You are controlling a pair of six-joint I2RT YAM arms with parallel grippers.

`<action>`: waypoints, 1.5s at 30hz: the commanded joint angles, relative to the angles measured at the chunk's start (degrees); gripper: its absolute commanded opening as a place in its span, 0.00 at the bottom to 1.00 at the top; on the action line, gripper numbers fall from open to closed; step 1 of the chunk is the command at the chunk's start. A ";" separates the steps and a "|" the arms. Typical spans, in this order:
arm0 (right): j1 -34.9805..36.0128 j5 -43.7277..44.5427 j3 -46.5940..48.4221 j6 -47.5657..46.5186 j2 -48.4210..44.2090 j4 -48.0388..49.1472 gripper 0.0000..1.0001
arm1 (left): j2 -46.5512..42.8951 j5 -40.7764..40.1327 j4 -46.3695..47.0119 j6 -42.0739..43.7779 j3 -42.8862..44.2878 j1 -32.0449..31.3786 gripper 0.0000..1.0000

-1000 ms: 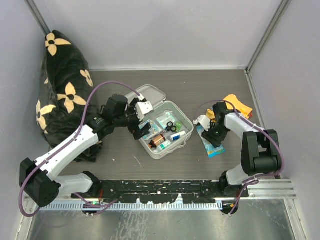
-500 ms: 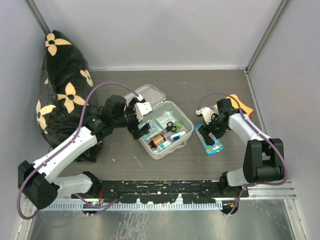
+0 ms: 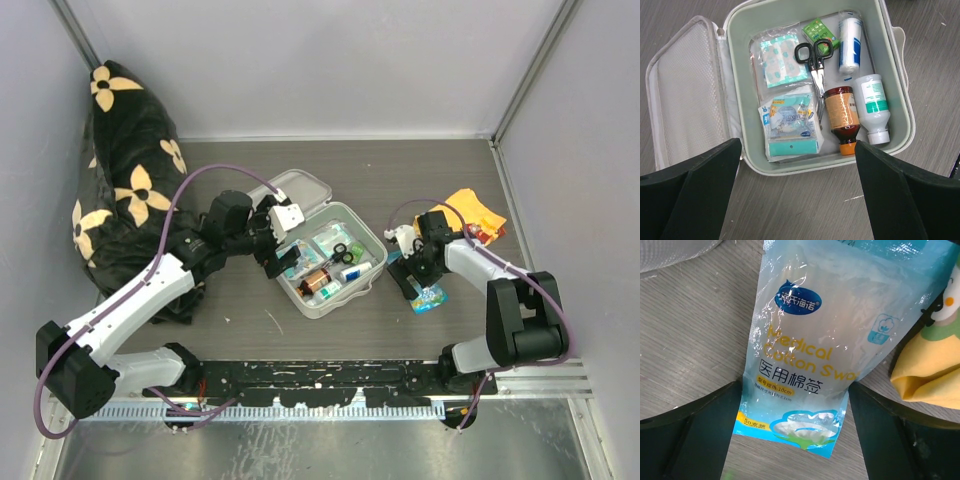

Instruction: Organize the medicine kit

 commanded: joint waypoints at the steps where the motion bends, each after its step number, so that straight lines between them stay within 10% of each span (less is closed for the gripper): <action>1: 0.65 7.04 -1.84 -0.40 1.06 4.01 0.91 | -1.07 -0.71 3.20 1.53 0.05 0.22 0.98; 15: -3.74 5.80 2.12 -4.21 -6.53 -1.15 0.52 | 1.96 -2.17 2.60 0.88 4.26 0.19 0.98; 28: -3.87 -11.12 16.63 2.54 -16.59 -8.10 0.50 | 9.03 3.34 7.92 -20.03 10.26 -0.07 0.98; 45: 14.62 -15.70 22.71 24.52 -16.70 19.29 0.51 | 20.02 6.24 10.80 -46.69 29.37 -0.88 0.94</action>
